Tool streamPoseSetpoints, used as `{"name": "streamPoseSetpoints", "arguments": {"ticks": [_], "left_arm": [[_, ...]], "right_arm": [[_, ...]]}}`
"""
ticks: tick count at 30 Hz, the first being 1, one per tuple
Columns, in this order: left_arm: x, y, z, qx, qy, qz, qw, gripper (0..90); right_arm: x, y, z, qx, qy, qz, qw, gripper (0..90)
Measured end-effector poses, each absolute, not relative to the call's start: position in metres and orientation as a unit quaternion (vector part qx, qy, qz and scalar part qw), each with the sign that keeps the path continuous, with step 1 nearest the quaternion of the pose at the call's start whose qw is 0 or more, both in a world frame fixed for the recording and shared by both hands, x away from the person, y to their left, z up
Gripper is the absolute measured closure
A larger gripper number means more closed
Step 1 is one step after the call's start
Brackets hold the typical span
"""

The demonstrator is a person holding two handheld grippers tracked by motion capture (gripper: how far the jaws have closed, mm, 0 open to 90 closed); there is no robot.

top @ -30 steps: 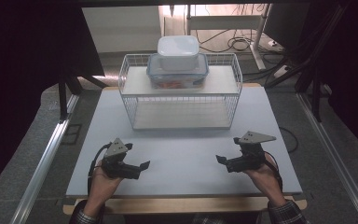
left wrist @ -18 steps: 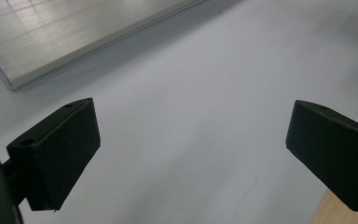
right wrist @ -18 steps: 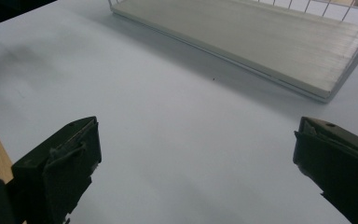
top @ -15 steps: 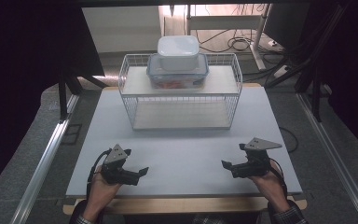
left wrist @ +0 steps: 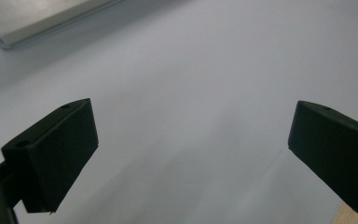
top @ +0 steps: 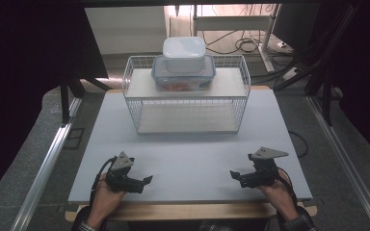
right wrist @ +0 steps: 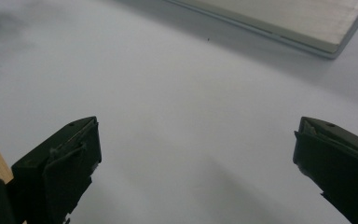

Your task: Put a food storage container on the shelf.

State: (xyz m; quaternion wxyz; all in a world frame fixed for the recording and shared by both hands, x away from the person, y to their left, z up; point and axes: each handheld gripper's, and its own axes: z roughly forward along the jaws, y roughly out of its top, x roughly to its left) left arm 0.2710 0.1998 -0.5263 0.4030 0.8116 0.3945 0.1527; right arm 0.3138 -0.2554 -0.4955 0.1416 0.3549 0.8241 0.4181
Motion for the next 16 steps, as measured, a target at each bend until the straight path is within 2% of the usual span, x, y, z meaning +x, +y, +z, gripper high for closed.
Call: {"name": "streamPoseSetpoints", "arguments": {"ticks": [10, 16], "left_arm": [[0.2745, 0.1976, -0.5337, 0.823, 0.400, 0.139, 0.379, 0.2], [0.2748, 0.1979, -0.5318, 0.817, 0.401, 0.137, 0.392, 0.0]], "right_arm": [[0.3165, -0.2509, -0.5062, 0.358, 0.837, 0.395, 0.124, 1.1], [0.3171, -0.2507, -0.5070, 0.358, 0.837, 0.394, 0.124, 1.1]]}}
